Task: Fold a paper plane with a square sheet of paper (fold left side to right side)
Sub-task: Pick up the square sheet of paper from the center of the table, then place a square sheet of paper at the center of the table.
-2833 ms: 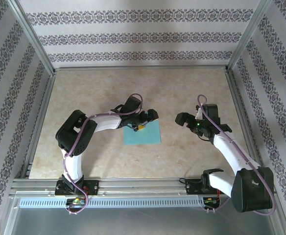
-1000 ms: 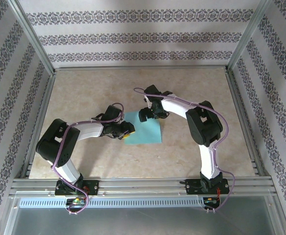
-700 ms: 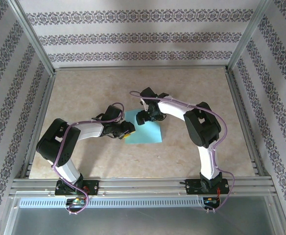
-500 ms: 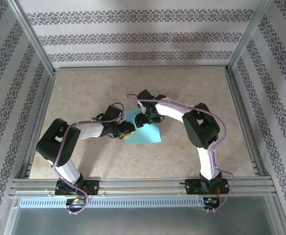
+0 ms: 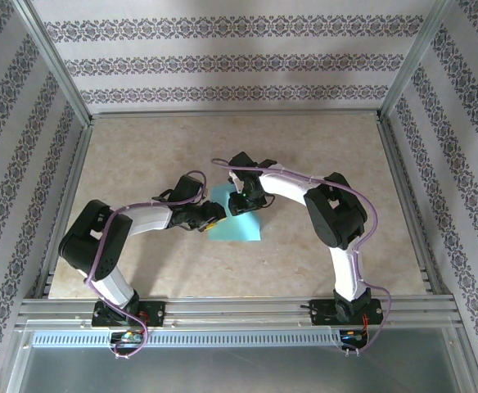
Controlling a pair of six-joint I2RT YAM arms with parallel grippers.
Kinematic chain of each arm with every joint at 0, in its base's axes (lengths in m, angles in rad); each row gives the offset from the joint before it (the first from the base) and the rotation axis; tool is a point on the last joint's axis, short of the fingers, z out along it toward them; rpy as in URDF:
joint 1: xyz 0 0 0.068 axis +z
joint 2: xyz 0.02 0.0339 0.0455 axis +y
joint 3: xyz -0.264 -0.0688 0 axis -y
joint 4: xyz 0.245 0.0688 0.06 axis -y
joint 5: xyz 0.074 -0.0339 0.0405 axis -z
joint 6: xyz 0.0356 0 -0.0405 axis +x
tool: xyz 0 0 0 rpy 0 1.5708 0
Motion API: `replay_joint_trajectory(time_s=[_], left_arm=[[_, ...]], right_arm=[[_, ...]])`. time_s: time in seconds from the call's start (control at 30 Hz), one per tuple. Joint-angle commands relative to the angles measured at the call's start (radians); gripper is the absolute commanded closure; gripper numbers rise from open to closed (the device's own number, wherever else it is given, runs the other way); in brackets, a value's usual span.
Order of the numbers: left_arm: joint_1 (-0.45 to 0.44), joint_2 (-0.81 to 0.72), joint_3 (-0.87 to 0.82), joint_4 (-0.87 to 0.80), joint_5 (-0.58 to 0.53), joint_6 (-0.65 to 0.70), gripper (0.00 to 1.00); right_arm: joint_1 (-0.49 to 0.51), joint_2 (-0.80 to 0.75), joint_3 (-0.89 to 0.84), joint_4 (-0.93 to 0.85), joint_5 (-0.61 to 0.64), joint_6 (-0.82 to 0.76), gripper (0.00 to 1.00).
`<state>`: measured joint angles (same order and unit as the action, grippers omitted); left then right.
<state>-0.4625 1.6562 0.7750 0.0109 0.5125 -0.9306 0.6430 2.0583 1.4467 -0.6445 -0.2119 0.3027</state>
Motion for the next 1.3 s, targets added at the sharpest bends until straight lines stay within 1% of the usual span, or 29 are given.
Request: replay_joint_trajectory(time_s=[0.0, 0.1, 0.2, 0.3, 0.37, 0.53, 0.63, 0.83, 0.93, 1.17, 1.27], left_arm=[[0.013, -0.082, 0.006, -0.042, -0.037, 0.027, 0.52], [0.038, -0.152, 0.002, -0.065, -0.047, 0.062, 0.48], [0.091, -0.247, -0.033, -0.042, -0.029, 0.091, 0.40], [0.157, -0.341, -0.084, 0.037, 0.045, 0.123, 0.31], [0.194, -0.403, -0.111, 0.096, 0.116, 0.144, 0.25], [0.207, -0.531, -0.137, 0.246, 0.271, 0.185, 0.11], [0.207, -0.570, -0.140, 0.331, 0.331, 0.188, 0.06], [0.205, -0.557, -0.089, 0.481, 0.467, 0.144, 0.05], [0.201, -0.533, -0.053, 0.521, 0.507, 0.136, 0.05], [0.163, -0.463, 0.022, 0.571, 0.562, 0.132, 0.05], [0.141, -0.437, 0.048, 0.582, 0.576, 0.130, 0.06]], right_arm=[[-0.017, -0.061, -0.038, -0.002, -0.089, 0.009, 0.63], [-0.042, -0.114, -0.072, 0.028, -0.170, 0.013, 0.68], [-0.077, -0.188, -0.119, 0.064, -0.250, 0.018, 0.70], [-0.125, -0.277, -0.173, 0.109, -0.352, 0.025, 0.71], [-0.165, -0.342, -0.204, 0.129, -0.429, 0.030, 0.73], [-0.253, -0.505, -0.249, 0.143, -0.612, 0.012, 0.73], [-0.289, -0.591, -0.252, 0.144, -0.706, 0.006, 0.74], [-0.297, -0.706, -0.216, 0.154, -0.893, -0.001, 0.75], [-0.288, -0.735, -0.188, 0.161, -0.949, 0.015, 0.75], [-0.200, -0.749, -0.134, 0.201, -1.000, 0.046, 0.76], [-0.174, -0.736, -0.128, 0.214, -0.964, 0.052, 0.76]])
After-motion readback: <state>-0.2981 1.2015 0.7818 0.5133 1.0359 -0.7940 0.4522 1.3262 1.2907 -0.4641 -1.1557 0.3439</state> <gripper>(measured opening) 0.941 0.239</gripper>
